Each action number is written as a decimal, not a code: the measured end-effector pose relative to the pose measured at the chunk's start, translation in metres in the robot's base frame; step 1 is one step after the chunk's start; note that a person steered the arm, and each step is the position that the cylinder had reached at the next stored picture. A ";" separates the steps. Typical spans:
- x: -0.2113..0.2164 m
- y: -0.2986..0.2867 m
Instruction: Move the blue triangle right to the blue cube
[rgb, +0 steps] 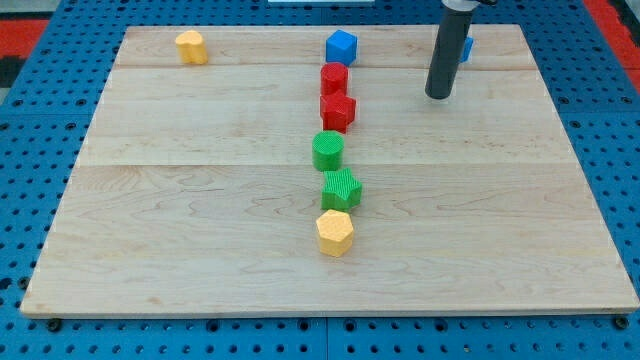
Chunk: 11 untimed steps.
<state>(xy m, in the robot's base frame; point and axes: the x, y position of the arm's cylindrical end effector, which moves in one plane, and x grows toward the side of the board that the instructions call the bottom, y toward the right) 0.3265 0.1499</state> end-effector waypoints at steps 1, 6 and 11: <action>-0.009 0.003; -0.098 0.078; -0.112 0.047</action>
